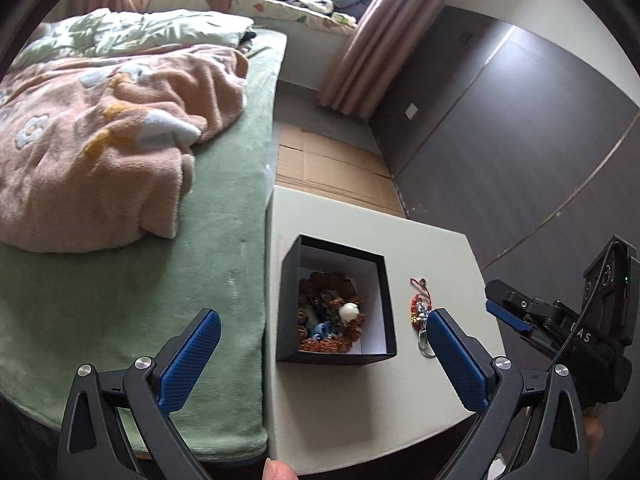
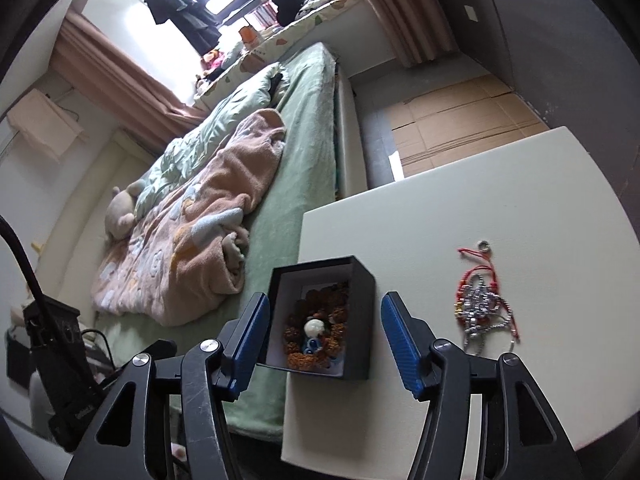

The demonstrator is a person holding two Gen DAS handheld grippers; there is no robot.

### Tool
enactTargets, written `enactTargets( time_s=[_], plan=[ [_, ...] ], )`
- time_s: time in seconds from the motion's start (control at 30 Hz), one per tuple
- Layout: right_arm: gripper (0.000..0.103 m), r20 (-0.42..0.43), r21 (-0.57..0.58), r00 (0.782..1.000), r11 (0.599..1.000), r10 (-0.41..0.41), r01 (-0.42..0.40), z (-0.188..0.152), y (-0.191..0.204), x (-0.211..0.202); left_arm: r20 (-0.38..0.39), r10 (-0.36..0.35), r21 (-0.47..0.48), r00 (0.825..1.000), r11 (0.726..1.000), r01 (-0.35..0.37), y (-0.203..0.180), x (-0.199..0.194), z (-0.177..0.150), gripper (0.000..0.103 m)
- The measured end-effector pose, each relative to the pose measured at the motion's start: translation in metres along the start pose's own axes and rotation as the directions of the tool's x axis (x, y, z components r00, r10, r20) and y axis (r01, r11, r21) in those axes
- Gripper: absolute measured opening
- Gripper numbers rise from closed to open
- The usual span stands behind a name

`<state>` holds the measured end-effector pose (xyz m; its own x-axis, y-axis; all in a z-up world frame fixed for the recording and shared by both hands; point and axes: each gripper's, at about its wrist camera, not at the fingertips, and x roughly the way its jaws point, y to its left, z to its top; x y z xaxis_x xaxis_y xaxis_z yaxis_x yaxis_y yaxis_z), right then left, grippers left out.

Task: Organize jewelry
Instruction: 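Reach the left gripper to the tangled silver chains and grasp them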

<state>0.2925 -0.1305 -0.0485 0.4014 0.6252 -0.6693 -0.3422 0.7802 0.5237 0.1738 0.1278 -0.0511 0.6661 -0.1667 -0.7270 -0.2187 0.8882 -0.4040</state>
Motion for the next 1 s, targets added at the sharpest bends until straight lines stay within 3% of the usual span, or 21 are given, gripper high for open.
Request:
enactTargets(
  time_s=[0.13,0.27,0.5,0.83,0.9,1.0],
  plan=[
    [0.060,0.063,0.029,0.996,0.998,-0.066,0.064,-0.007,-0.027,-0.018,-0.015,0.007,0.066,1.000,0.998,-0.006,-0.023,0.009,-0.002,0.103],
    [0.077,0.100,0.041,0.990,0.995,-0.098,0.094,-0.013,-0.050,-0.033,-0.037,0.023,0.150,0.999,0.989,-0.017,-0.052,0.019,-0.004,0.103],
    [0.078,0.073,0.066,0.988,0.989,-0.138,0.134,-0.023,-0.082,-0.046,-0.054,0.045,0.258,0.997,0.966,-0.030,-0.096,0.037,-0.008,0.102],
    [0.080,0.038,0.144,0.996,0.987,-0.080,0.074,-0.039,-0.122,-0.054,-0.108,0.031,0.278,0.994,0.961,0.001,-0.131,0.063,-0.009,0.102],
    [0.093,0.018,0.136,0.997,0.988,-0.078,0.075,-0.042,-0.123,-0.052,-0.140,0.017,0.269,0.990,0.963,0.022,-0.136,0.072,-0.009,0.102],
    [0.095,0.010,0.137,0.998,0.989,-0.063,0.061,-0.047,-0.126,-0.050,-0.173,0.011,0.267,0.985,0.963,0.036,-0.145,0.084,-0.012,0.095]
  ],
)
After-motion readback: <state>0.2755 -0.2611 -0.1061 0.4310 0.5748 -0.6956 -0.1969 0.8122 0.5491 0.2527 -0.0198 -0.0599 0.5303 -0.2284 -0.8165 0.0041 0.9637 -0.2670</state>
